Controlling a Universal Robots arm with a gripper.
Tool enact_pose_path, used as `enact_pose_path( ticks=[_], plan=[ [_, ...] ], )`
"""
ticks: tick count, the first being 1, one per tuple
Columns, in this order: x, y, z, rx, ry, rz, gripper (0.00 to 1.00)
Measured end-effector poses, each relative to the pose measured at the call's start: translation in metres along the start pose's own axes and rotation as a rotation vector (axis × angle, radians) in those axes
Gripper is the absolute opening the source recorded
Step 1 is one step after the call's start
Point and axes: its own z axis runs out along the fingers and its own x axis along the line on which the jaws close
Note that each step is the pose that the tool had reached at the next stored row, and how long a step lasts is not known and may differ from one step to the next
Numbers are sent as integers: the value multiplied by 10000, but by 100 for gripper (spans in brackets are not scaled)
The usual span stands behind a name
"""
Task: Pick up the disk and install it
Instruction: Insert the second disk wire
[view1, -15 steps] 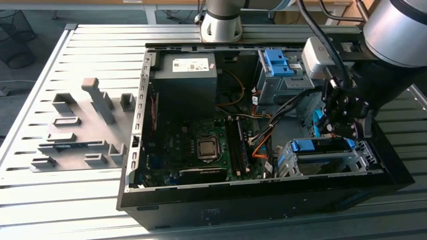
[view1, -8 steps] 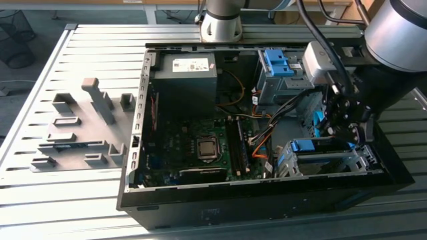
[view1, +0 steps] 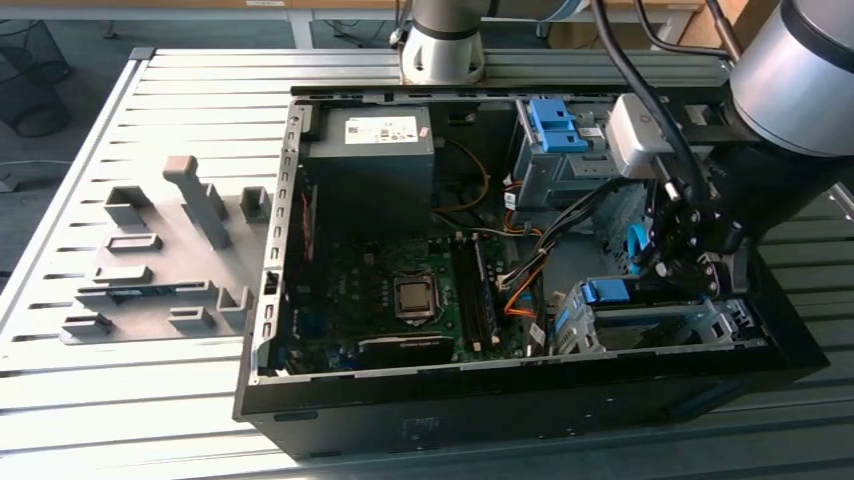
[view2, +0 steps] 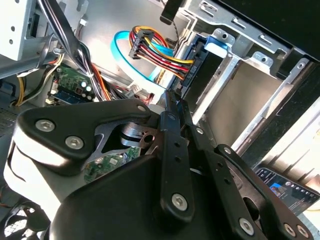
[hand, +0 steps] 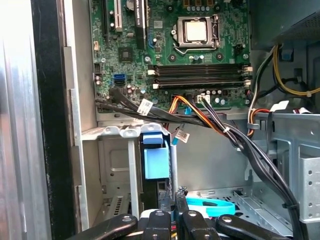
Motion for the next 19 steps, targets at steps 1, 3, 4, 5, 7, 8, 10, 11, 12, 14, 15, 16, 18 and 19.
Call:
enact_pose_path(
  ticks=[1, 3, 4, 5, 7, 8, 10, 11, 12, 14, 15, 16, 18, 19],
  plan=[
    [3, 0, 5, 0, -2, -1, 16],
    [6, 0, 15, 0, -2, -5, 16],
    [7, 0, 20, 0, 1, -7, 16],
    [8, 0, 27, 0, -1, -8, 16],
    [8, -1, 35, -1, 1, -16, 16],
    [9, -4, 37, -2, 1, -24, 16],
    [9, -7, 42, -3, -1, -33, 16],
    [8, -9, 43, -3, 0, -35, 16],
    [9, -11, 44, -3, -2, -35, 16],
    [8, -16, 48, -3, -3, -36, 16],
    [8, -17, 50, -3, -3, -35, 16],
    [8, -20, 53, -3, -3, -35, 16],
    [9, -24, 59, -3, -4, -35, 16],
    [9, -26, 62, -3, -2, -35, 16]
  ],
)
